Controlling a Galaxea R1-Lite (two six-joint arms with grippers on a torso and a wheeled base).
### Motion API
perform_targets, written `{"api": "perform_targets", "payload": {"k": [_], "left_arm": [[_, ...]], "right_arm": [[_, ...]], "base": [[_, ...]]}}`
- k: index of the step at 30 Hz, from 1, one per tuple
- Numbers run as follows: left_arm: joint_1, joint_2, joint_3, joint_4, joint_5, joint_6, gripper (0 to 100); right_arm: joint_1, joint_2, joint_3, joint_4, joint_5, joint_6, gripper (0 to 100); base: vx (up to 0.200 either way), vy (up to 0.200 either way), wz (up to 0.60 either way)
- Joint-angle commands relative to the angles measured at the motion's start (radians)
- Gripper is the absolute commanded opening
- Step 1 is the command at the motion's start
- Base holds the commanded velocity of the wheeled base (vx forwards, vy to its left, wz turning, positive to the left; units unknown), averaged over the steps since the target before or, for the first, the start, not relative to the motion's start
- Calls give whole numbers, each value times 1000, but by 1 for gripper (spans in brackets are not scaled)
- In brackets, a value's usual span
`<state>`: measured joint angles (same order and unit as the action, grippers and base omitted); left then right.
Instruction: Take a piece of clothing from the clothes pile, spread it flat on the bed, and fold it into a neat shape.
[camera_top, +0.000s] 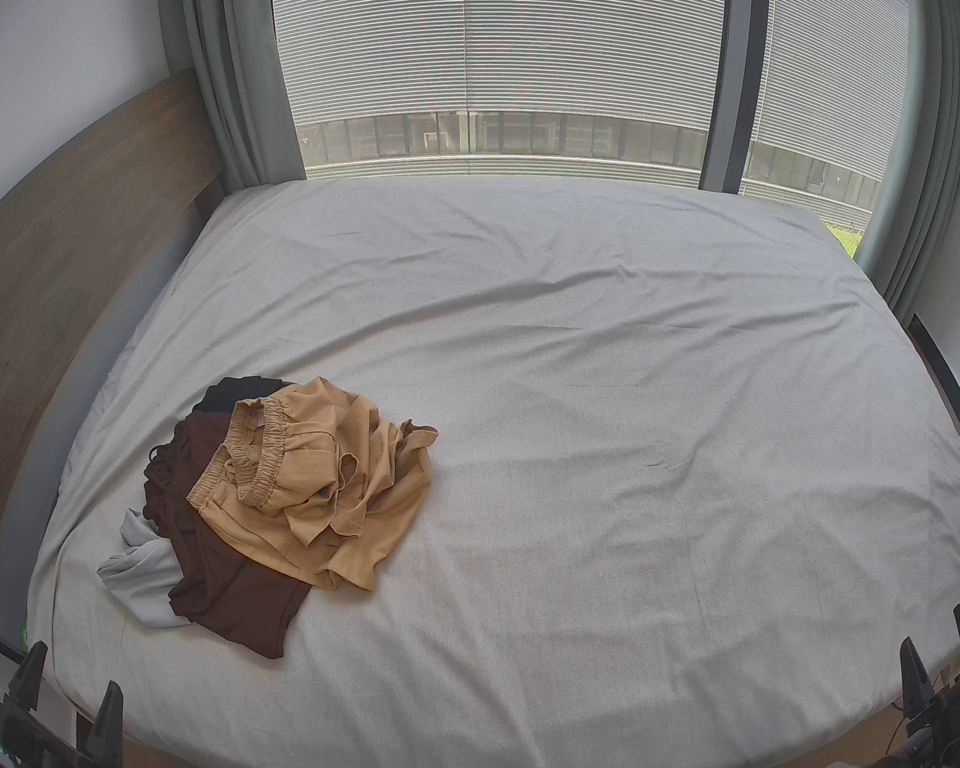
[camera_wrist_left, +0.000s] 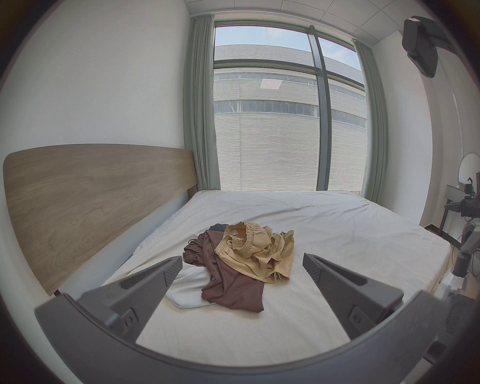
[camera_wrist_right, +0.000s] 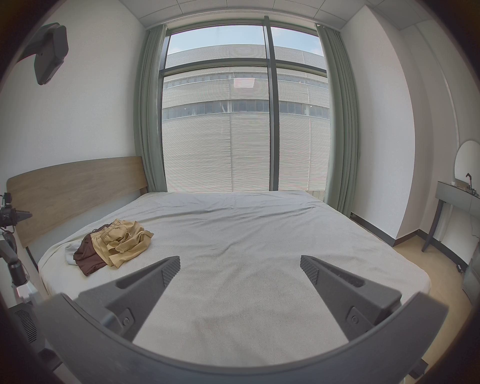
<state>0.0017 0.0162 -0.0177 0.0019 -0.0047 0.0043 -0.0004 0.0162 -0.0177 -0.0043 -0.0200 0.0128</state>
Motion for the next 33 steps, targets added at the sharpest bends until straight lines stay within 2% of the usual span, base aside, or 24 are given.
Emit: {"api": "perform_targets", "payload": {"k": [1, 5, 7, 11, 17, 21, 27, 31, 33], "left_arm": [[0, -16, 18, -7, 0, -3, 100], [-6, -7, -67, -91, 32, -7, 100], [-6, 31, -113, -74, 40, -4, 100], [-8, 87, -116, -72, 41, -4, 100], [-52, 154, -163, -71, 37, -27, 100], [-77, 257, -214, -74, 32, -61, 100], [-167, 446, -335, -100, 32, -119, 100], [-178, 588, -424, -134, 32, -202, 100], [-178, 607, -435, -134, 34, -205, 100]], "right_arm": [[0, -10, 18, 0, 0, 0, 100], [-1, -10, 18, 0, 0, 0, 100], [0, -10, 18, 0, 0, -2, 100], [0, -12, 18, 0, 0, 0, 100], [0, -12, 18, -2, 8, -7, 100], [3, -12, 18, -2, 9, -10, 100], [5, -13, 18, -2, 12, -10, 100], [5, -13, 18, -2, 12, -10, 100], [5, -13, 18, -2, 12, -10, 100]], "base": [[0, 0, 0], [0, 0, 0], [0, 0, 0], [0, 0, 0], [0, 0, 0], [0, 0, 0], [0, 0, 0], [0, 0, 0], [0, 0, 0]]}}
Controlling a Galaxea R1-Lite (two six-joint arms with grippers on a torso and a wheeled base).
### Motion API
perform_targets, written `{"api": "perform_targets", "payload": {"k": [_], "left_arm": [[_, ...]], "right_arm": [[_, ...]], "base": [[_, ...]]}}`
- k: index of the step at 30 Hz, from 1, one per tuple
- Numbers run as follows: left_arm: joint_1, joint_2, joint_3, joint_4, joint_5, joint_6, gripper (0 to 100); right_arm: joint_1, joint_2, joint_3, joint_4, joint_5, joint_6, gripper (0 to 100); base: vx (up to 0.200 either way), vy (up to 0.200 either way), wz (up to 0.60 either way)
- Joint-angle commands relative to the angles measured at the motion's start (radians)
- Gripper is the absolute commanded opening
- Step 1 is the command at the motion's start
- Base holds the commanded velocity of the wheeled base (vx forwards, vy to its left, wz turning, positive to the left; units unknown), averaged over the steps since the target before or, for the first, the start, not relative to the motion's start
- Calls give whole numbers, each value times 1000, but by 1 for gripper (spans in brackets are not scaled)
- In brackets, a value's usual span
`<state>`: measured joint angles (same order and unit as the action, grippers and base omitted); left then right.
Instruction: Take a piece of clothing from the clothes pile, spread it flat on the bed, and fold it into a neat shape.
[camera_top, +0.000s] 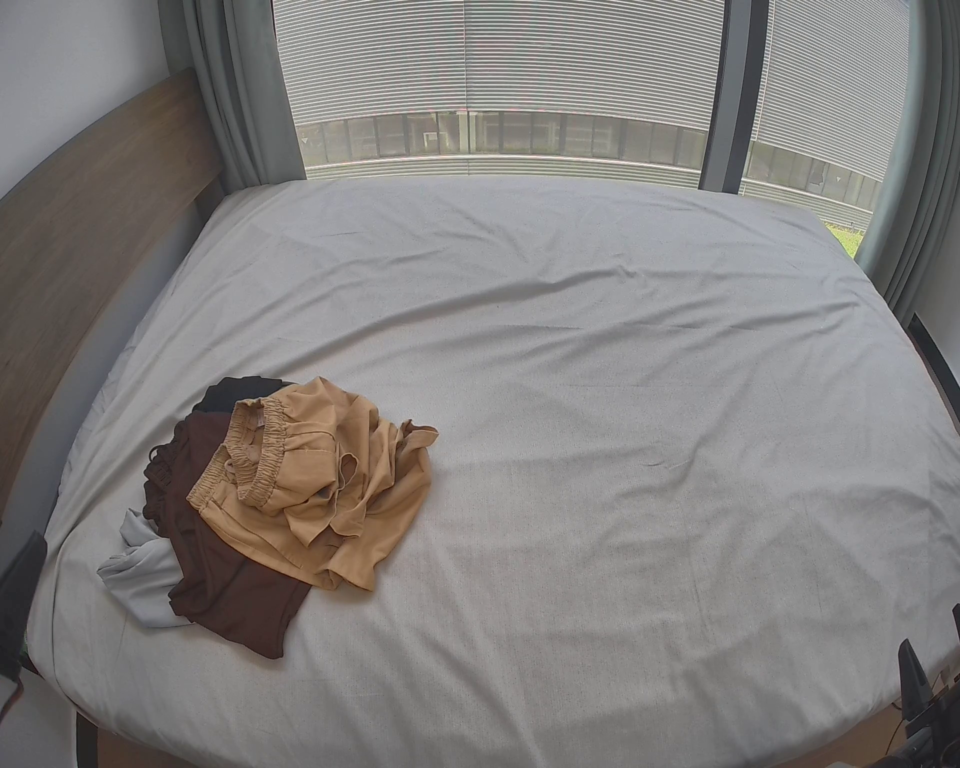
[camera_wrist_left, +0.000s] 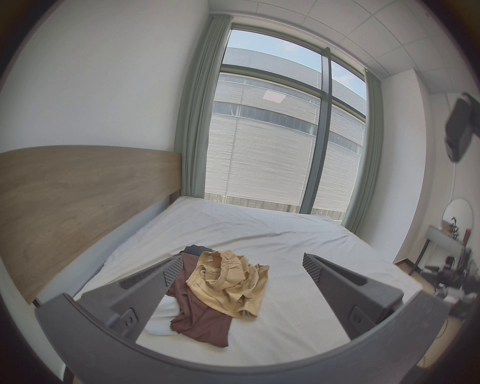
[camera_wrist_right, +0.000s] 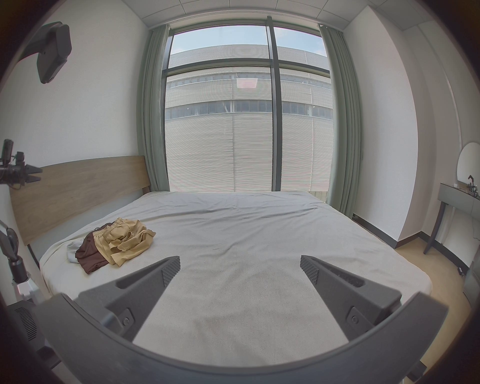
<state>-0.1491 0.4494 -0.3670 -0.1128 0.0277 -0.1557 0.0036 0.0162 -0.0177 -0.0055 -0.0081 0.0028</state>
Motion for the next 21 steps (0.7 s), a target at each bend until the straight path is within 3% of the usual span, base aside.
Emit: {"api": "perform_targets", "payload": {"k": [1, 12, 21], "left_arm": [[-29, 230, -124, -25, 0, -51, 100], [-29, 511, -219, -179, -32, -47, 100], [-20, 718, -234, -314, -124, -57, 100]], "right_arm": [[-1, -12, 18, -1, 0, -1, 100], [1, -13, 18, -1, -1, 3, 100], [1, -13, 18, -1, -3, 5, 100]], "base": [[0, 0, 0], [0, 0, 0], [0, 0, 0]]}}
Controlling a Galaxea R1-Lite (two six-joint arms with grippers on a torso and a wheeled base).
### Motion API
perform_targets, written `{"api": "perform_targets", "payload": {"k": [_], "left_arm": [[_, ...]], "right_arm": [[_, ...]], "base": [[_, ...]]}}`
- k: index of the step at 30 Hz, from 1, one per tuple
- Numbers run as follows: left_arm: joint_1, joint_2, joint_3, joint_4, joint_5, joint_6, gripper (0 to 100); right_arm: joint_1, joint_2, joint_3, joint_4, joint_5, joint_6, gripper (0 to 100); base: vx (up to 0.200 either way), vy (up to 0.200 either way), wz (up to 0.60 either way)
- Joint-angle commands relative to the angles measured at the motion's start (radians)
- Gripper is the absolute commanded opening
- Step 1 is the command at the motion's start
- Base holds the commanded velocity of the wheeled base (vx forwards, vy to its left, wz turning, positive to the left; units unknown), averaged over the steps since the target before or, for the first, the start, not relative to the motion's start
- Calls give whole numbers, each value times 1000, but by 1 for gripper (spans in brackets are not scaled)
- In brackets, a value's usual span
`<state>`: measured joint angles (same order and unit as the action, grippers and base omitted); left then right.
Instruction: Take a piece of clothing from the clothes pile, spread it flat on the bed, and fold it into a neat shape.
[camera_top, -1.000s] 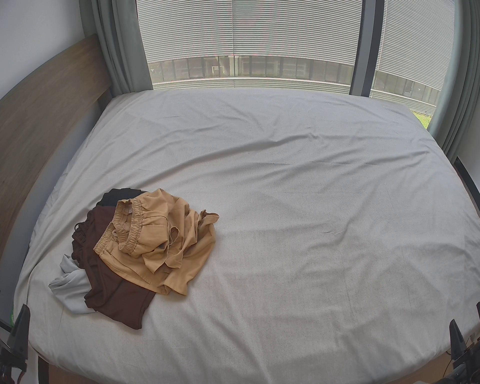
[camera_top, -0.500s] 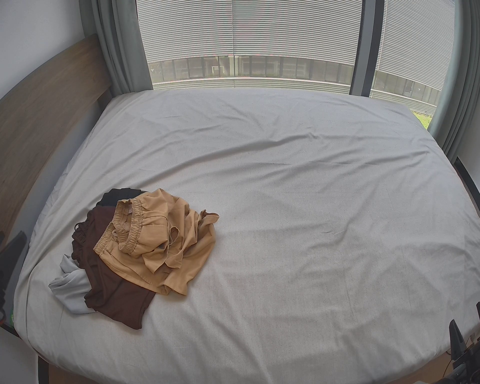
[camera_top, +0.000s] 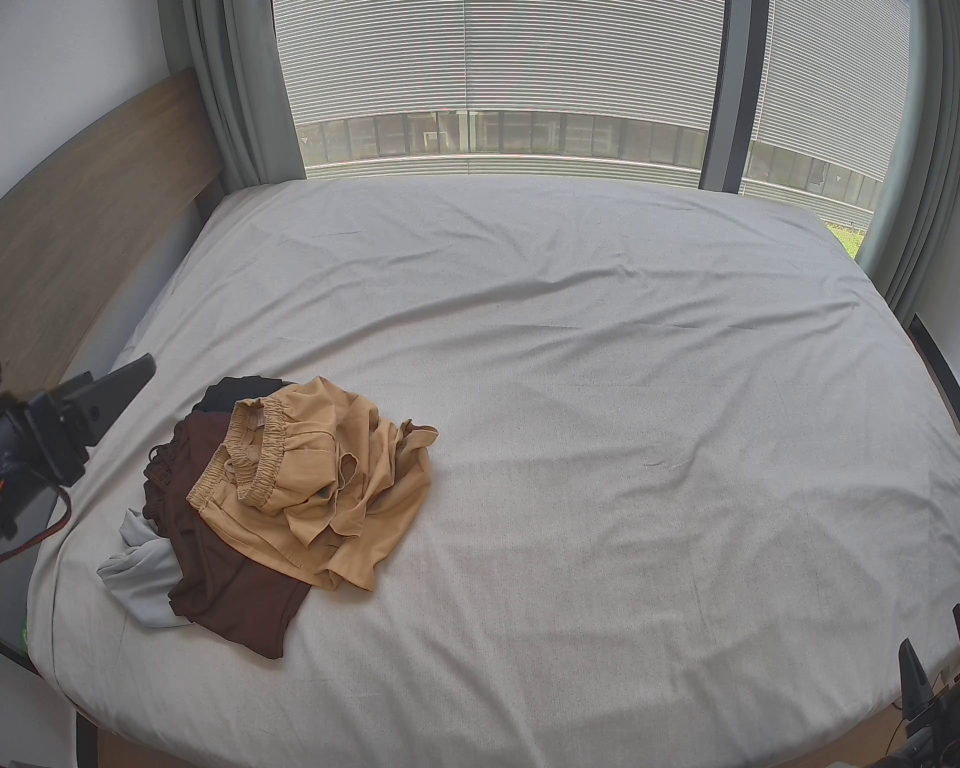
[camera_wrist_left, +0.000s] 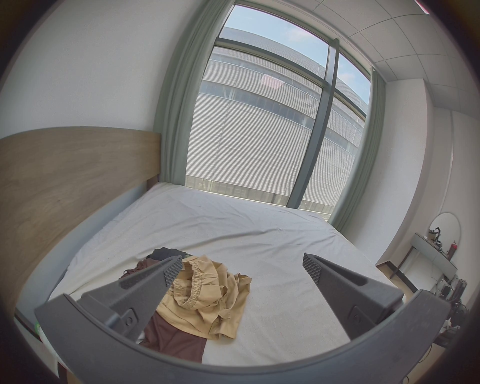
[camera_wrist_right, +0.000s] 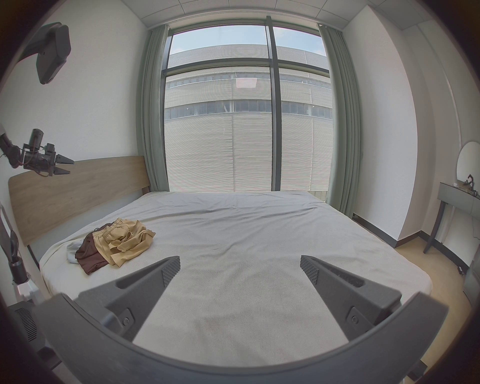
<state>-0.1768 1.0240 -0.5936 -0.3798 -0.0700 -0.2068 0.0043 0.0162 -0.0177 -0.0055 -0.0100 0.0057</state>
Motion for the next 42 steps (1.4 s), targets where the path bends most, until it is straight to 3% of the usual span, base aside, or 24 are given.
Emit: {"api": "perform_targets", "payload": {"k": [1, 18, 37, 42], "left_arm": [[8, 166, -3, -65, -27, -11, 100], [37, 357, -11, -108, -88, -103, 100], [131, 739, -41, -433, -145, -105, 100], [148, 821, -77, -456, -175, -106, 100]], "right_arm": [[0, -13, 18, -1, -1, 2, 100], [0, -13, 18, -1, -2, 3, 100], [-1, -13, 18, -1, -2, 3, 100], [0, -13, 18, -1, -2, 5, 100]], "base": [[0, 0, 0], [0, 0, 0], [0, 0, 0], [0, 0, 0]]}}
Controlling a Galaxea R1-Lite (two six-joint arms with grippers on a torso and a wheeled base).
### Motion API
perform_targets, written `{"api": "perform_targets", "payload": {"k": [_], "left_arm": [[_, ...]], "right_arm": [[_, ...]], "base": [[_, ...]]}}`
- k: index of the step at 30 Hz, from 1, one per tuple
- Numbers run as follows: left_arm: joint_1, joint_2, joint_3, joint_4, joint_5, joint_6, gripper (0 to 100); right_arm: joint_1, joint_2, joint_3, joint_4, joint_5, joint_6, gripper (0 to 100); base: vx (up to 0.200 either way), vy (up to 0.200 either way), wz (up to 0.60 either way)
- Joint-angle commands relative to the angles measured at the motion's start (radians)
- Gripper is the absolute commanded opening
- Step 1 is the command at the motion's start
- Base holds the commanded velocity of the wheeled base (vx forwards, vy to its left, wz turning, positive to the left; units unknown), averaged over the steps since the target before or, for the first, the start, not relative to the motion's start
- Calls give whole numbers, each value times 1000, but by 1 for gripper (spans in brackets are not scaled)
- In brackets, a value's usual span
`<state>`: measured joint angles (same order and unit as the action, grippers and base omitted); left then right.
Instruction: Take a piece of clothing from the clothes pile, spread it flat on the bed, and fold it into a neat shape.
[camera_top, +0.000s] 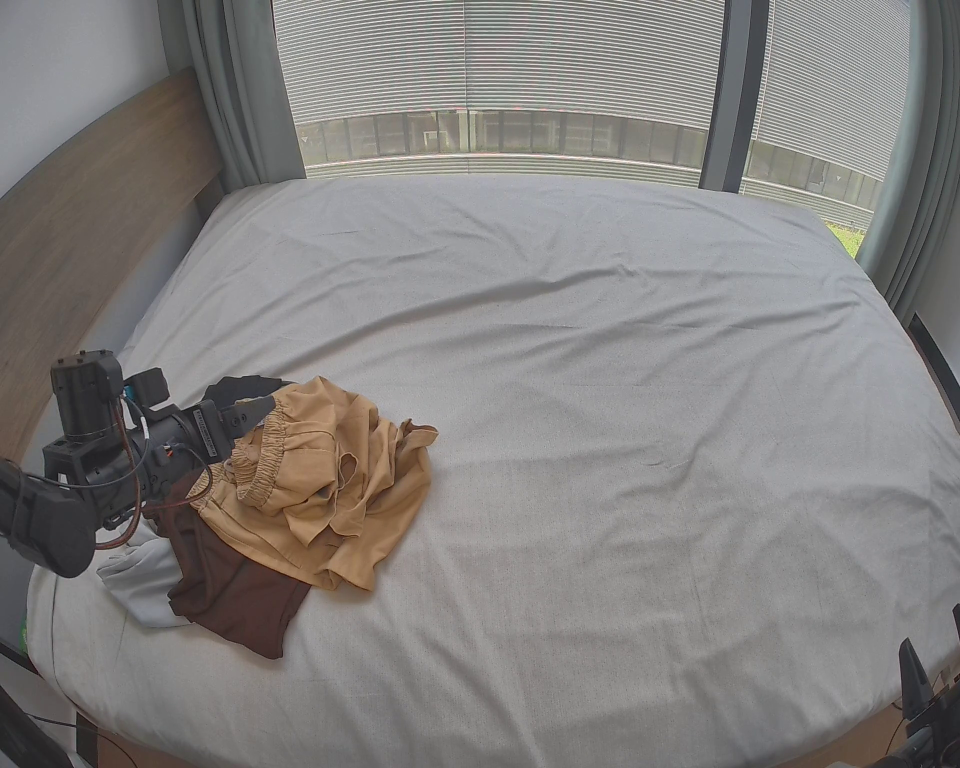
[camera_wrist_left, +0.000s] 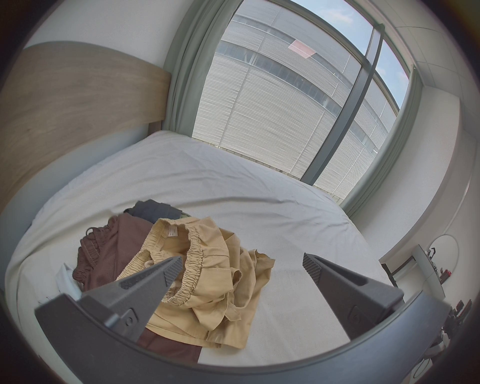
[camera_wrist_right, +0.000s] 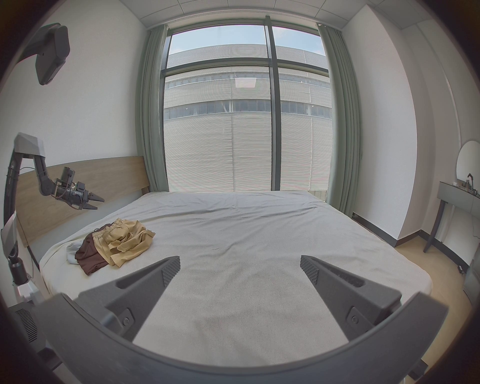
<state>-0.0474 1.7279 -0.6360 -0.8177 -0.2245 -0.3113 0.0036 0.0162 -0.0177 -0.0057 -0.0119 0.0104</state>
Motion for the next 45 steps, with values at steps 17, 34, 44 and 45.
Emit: {"api": "perform_targets", "payload": {"k": [17, 34, 44, 45], "left_arm": [[40, 314, -169, -26, -29, 4, 100], [24, 472, -317, -23, -29, 3, 100], [11, 504, -324, -29, -29, 4, 100], [11, 507, -326, -29, -29, 4, 100]], "right_arm": [[1, -13, 18, 0, 0, 0, 100], [-1, -13, 18, 0, 0, 2, 100], [-1, -13, 18, 0, 0, 2, 100], [-1, -13, 18, 0, 0, 2, 100]], "base": [[0, 0, 0], [0, 0, 0], [0, 0, 0], [0, 0, 0]]}}
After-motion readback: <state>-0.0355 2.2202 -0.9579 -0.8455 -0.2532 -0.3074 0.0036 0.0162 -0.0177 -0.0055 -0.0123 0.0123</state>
